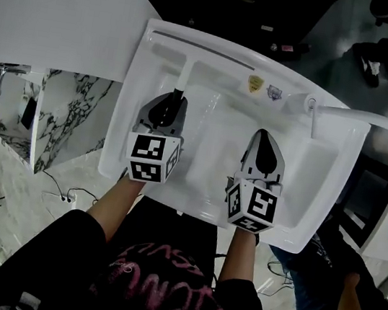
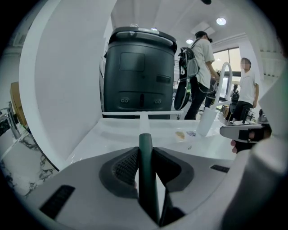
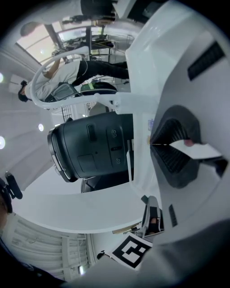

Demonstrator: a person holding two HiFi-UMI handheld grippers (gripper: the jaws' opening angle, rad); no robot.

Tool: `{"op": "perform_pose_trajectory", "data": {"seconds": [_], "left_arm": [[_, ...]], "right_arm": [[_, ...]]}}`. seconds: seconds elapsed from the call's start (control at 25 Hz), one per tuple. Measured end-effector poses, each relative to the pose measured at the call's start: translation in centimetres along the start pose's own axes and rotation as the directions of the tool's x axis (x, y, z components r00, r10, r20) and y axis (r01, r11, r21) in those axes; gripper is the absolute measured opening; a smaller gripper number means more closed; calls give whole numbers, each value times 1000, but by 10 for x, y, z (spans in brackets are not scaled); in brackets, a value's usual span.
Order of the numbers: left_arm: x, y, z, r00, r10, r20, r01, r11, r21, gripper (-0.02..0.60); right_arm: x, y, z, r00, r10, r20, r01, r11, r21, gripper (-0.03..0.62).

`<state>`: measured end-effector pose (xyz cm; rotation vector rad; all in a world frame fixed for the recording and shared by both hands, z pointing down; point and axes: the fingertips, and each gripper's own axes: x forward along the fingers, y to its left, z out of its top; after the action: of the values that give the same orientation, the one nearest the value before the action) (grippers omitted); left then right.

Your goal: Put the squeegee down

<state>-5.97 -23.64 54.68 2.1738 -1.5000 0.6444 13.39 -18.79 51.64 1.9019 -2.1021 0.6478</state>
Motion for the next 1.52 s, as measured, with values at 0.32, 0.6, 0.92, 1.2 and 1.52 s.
{"op": "perform_pose_trajectory", "data": {"seconds": [0.32, 0.6, 0.92, 1.2, 1.52], "left_arm": [[9, 1, -15, 1000, 6, -30, -6, 1000, -6, 95], [15, 0, -26, 999, 14, -47, -15, 1000, -6, 95], [26, 2, -41, 996, 19, -82, -19, 1000, -2, 95], [29, 2, -45, 996, 23, -91, -23, 1000, 4, 95], [31, -1, -51, 994, 29, -103, -29, 1000, 10, 95]], "right_arm": [[5, -3, -16, 1000, -1, -30, 1, 1000, 11, 21], [8, -3, -30, 999, 4, -49, -3, 1000, 24, 21], [13, -5, -46, 998, 8, -67, -6, 999, 32, 21], [14, -6, -54, 997, 5, -80, -1, 999, 41, 21], [13, -7, -59, 997, 3, -83, 1, 999, 47, 21]]}}
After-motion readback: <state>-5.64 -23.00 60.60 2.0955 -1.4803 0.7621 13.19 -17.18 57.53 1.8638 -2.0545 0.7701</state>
